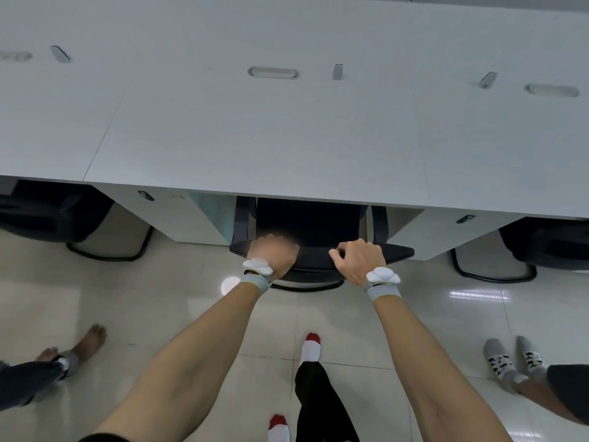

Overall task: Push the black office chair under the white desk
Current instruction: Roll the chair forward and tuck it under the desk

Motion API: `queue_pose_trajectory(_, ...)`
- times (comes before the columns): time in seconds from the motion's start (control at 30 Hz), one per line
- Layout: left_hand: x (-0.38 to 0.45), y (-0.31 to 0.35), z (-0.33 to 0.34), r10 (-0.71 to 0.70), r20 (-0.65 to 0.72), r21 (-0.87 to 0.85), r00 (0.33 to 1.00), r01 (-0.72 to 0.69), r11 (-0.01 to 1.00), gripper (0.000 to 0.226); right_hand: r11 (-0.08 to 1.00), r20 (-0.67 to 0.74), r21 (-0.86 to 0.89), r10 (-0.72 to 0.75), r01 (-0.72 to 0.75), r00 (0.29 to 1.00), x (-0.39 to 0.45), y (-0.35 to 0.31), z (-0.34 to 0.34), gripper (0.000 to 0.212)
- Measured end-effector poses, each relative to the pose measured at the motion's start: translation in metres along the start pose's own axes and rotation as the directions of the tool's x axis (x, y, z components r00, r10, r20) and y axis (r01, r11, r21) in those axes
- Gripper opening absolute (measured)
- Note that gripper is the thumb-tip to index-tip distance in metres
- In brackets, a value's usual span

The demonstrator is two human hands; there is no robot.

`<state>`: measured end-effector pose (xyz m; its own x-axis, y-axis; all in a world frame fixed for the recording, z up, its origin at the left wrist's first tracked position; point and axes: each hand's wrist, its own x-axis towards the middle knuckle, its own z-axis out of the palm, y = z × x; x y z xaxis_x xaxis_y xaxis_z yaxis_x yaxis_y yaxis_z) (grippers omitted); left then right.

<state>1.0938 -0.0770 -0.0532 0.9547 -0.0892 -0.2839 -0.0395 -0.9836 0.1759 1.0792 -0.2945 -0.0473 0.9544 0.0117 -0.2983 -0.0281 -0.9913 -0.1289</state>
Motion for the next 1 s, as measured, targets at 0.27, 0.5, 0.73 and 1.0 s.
queue_pose_trajectory(0.27,0.056,0.006,-0.018,-0.018,0.026,0.005,1.0,0.018,1.0,0.057,1.0,0.033,0.018,-0.011,0.011,0.999,0.055,0.008,-0.023,0.048)
queue_pose_trajectory(0.5,0.091,0.007,-0.029,-0.039,0.041,0.022,0.998,0.038,0.999,0.054,1.0,0.042,0.019,-0.018,0.017,0.999,0.089,0.009,-0.033,0.048)
queue_pose_trajectory(0.73,0.113,0.0,-0.036,-0.048,0.066,0.014,0.997,0.047,0.999,0.052,1.0,0.058,0.021,-0.01,0.009,0.998,0.11,0.002,-0.037,0.048)
queue_pose_trajectory(1.0,0.124,-0.004,-0.043,-0.041,0.071,0.011,0.997,0.04,0.999,0.052,1.0,0.055,0.015,-0.004,0.004,0.998,0.12,-0.002,-0.042,0.047)
